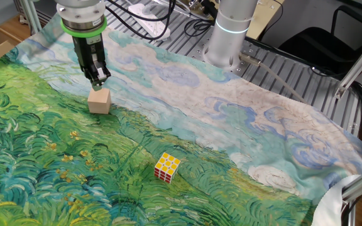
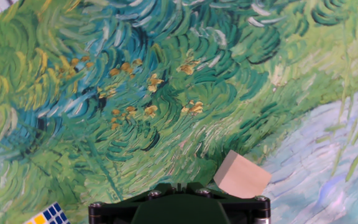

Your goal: Pick up the small block on the left and move it to the right

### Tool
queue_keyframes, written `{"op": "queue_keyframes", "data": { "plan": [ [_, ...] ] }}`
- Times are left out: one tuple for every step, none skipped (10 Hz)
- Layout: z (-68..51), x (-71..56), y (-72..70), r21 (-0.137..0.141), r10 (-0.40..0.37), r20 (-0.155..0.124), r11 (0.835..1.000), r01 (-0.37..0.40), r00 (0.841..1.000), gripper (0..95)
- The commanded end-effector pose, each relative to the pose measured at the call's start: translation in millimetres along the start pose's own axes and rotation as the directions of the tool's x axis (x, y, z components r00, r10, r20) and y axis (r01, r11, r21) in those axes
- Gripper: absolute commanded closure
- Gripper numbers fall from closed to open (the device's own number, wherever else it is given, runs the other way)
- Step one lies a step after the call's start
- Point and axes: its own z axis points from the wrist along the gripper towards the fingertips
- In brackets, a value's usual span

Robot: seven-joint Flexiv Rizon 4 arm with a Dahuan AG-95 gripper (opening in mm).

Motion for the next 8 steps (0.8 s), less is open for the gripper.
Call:
{"op": "queue_keyframes", "data": {
  "plan": [
    [0.0, 0.2, -0.1, -0.002, 0.036, 0.003, 0.999, -0.036, 0.999, 95.0],
    [0.0, 0.2, -0.1, -0.002, 0.040, 0.003, 0.999, -0.040, 0.999, 95.0],
    [0.0, 0.2, -0.1, -0.003, 0.046, 0.004, 0.999, -0.046, 0.999, 95.0],
    [0.0, 0.2, -0.1, -0.003, 0.060, 0.004, 0.998, -0.060, 0.998, 95.0],
    [0.0, 0.2, -0.1, -0.003, 0.075, 0.004, 0.997, -0.075, 0.997, 95.0],
    [0.0, 0.2, -0.1, -0.003, 0.092, 0.005, 0.996, -0.092, 0.996, 95.0],
    [0.0, 0.2, -0.1, -0.001, 0.105, 0.008, 0.994, -0.105, 0.994, 95.0],
    [0.0, 0.2, -0.1, 0.000, 0.113, 0.011, 0.994, -0.113, 0.993, 95.0]
  ]
}}
